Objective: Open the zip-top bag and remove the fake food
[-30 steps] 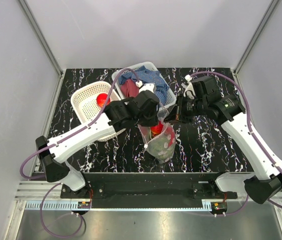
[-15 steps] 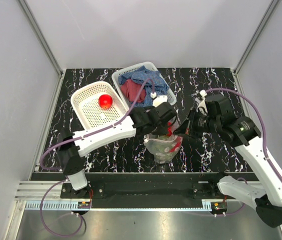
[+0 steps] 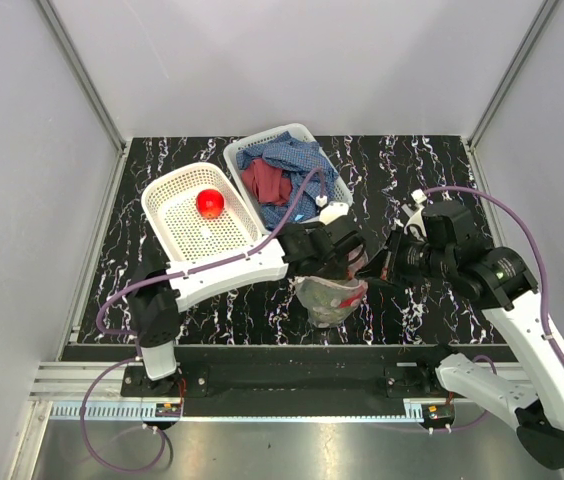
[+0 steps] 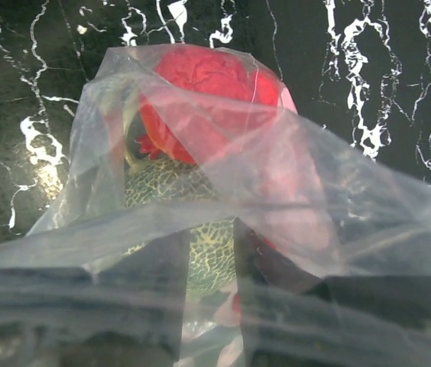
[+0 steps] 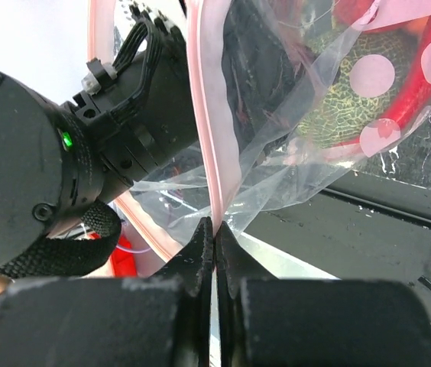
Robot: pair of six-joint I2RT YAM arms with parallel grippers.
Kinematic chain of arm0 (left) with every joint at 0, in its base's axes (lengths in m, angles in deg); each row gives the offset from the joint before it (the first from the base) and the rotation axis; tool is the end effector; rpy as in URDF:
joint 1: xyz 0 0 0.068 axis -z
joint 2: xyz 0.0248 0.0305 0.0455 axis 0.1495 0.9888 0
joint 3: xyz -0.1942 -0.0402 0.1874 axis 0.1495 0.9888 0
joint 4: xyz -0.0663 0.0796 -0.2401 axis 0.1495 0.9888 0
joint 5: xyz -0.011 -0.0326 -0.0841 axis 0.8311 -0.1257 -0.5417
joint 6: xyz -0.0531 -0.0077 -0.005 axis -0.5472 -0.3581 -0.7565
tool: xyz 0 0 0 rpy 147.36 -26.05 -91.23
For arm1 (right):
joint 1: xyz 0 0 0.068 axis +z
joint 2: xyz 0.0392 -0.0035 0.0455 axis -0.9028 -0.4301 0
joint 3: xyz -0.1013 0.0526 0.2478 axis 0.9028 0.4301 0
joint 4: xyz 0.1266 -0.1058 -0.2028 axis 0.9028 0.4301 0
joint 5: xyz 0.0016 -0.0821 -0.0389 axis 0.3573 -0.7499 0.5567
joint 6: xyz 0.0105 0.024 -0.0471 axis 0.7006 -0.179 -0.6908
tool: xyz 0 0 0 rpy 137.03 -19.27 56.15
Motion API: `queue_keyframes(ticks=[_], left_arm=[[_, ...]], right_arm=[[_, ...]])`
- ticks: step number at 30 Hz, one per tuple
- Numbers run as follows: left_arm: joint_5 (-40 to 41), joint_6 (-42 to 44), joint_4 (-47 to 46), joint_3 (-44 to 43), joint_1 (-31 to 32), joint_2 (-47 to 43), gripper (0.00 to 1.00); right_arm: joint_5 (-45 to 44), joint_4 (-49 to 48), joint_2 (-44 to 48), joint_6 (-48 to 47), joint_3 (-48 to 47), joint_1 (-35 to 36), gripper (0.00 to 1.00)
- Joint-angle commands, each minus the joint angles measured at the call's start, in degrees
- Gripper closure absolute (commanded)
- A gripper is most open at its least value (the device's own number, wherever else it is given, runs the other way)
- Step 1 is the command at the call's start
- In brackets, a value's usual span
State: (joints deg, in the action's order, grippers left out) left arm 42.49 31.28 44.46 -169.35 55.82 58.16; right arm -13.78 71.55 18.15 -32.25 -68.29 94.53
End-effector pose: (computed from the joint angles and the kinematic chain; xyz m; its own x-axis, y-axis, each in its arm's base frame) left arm 0.1790 -0.3503 0.2953 -0.8419 0.0437 -0.5379 0.2277 0.9324 -0.2806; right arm 0.1227 0.0849 0.3868 -0.8938 0.2548 -0.3691 -0.0815 0.7169 0.6924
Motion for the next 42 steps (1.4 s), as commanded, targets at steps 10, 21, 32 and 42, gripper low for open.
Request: queue_keyframes(ticks=[10,21,32,42], left_arm=[[-5.2,2.0,-11.4,11.6,2.7,-4.5,0.61],[9.9,-4.9,5.2,16.3,-3.5,-16.9,0.45],[4.6,-2.3,-1.2,13.7,-3.6,-15.0,0.41],[12.4,-7.4,-3.3,9.0,-3.6,-7.8,0.55]], right_arm=[[-0.9,1.1,-0.1,-4.8,-3.2,-0.1,1.00],[11.7,-11.7,-0.7,-4.5,1.8,0.0,1.00],[14.6,-13.0,-0.7,-3.9,4.5,0.0,1.00],[13.5,-11.9,1.8,-2.8,6.9,0.0,1.00]])
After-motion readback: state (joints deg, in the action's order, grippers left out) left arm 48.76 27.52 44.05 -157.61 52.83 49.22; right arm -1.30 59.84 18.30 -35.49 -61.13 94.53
